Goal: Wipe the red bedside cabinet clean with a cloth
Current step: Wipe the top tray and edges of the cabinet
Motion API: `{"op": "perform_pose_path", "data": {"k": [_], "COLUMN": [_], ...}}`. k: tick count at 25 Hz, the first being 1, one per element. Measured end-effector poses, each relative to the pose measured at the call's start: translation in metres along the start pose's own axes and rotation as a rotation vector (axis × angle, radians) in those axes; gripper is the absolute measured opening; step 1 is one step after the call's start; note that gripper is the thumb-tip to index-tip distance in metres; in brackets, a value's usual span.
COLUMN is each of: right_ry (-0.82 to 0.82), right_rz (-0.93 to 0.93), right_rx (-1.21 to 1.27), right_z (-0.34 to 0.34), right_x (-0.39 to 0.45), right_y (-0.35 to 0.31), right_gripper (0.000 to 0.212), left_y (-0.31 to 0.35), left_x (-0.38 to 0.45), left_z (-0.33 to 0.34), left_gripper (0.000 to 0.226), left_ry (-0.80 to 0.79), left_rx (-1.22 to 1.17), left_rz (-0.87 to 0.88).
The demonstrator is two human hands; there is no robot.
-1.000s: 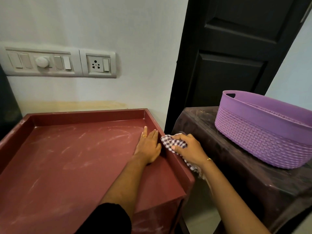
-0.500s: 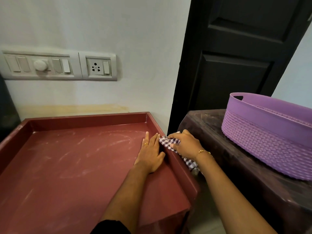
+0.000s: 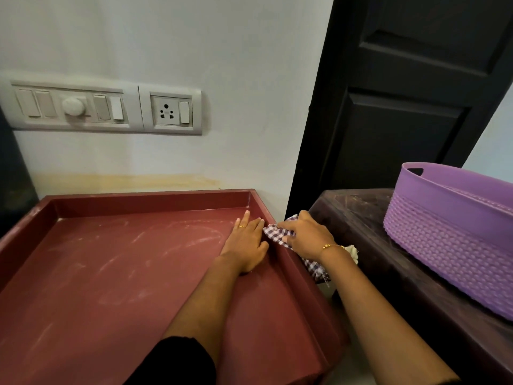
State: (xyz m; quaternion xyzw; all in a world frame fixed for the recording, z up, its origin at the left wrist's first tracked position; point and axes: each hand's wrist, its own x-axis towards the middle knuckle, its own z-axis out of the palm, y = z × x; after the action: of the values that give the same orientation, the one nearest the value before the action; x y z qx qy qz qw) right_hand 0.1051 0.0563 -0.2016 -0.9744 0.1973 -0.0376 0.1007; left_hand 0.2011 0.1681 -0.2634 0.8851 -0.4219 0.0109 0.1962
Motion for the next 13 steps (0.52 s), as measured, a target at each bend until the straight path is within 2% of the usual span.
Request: {"op": "perform_pose_path", "data": {"k": [4, 8, 9, 13], "right_ry": [0.067, -0.112, -0.093, 0.209], "right_rz": [0.035, 0.222, 0.213, 0.157], "right_rx": [-0.043, 0.028, 0.032, 0.167], "right_z": [0.011, 0.026, 0.029, 0.033], "right_x": [0.029, 0.050, 0.050, 0.050], "right_y": [-0.012, 0.003, 0.005, -0.001], "right_gripper": [0.038, 0.039, 0.039, 0.036], "left_y": [-0.012, -0.019, -0.020, -0.021], "left_x": [0.012, 0.011, 0.011, 0.016], "left_z": [0.004, 0.010, 0.011, 0.013], "left_gripper": [0.062, 0.062, 0.062, 0.063], "left_ry": [-0.008, 0.001, 0.004, -0.014], "left_rx": [0.099, 0.119, 0.115, 0.112], "left_rz": [-0.001, -0.043, -0.040, -0.012]}}
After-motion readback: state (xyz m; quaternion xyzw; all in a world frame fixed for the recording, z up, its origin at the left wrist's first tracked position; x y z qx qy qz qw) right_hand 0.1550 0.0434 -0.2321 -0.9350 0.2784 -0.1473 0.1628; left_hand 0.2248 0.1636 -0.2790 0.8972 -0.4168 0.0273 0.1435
